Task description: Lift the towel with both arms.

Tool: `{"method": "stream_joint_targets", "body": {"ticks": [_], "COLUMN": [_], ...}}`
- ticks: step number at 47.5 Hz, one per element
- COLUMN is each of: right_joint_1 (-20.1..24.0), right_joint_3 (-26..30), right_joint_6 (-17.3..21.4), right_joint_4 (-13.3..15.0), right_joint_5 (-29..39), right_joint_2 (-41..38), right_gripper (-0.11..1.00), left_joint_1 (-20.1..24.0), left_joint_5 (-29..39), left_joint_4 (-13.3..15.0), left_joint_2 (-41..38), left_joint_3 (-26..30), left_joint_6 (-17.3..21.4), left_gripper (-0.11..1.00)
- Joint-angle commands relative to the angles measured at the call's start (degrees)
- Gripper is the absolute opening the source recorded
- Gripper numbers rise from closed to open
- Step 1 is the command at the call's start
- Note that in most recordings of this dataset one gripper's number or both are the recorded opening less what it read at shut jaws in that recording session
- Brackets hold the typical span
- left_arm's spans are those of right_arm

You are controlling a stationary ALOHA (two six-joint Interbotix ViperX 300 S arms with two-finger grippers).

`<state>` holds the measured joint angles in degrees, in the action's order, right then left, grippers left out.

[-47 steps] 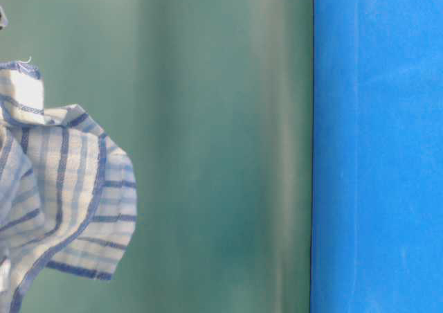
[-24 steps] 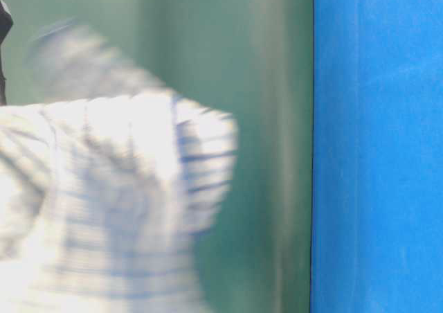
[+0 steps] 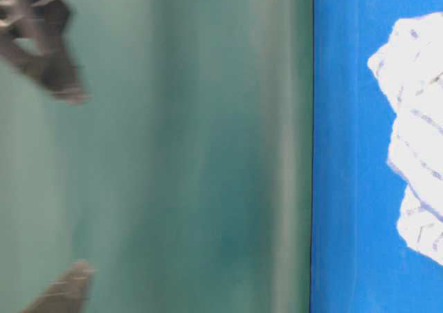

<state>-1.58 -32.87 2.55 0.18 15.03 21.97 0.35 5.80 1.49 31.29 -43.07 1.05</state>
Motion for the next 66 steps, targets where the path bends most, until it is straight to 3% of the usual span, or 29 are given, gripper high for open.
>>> {"method": "stream_joint_targets", "body": {"ticks": [1, 17, 37, 53, 66], "right_joint_1": [0.9, 5.9, 9.1, 9.1, 10.2], "right_joint_3": [-1.7, -6.8, -7.0, -7.5, -7.5], "right_joint_6": [0.1, 0.1, 0.1, 0.1, 0.1], "right_joint_4": [-0.6, -0.6, -0.7, -1.1, -1.7], "right_joint_5": [-2.5, -6.2, -13.6, -17.0, -17.3], "right_joint_2": [-0.5, -10.8, -24.9, -30.5, -31.5], "right_gripper": [0.65, 0.65, 0.65, 0.65, 0.65], "left_joint_1": [-1.2, -6.7, -9.4, -10.3, -10.6], "left_joint_5": [-2.8, -11.0, -18.8, -22.8, -22.6], "left_joint_4": [0.1, 0.1, 0.1, 0.1, 0.1], "left_joint_2": [-1.9, -13.8, -30.9, -38.8, -40.4], "left_joint_3": [-1.0, -5.5, -4.3, -3.8, -3.1], "left_joint_6": [-0.1, -0.1, -0.1, -0.2, -0.4], "left_gripper": [0.91, 0.91, 0.91, 0.91, 0.89]}}
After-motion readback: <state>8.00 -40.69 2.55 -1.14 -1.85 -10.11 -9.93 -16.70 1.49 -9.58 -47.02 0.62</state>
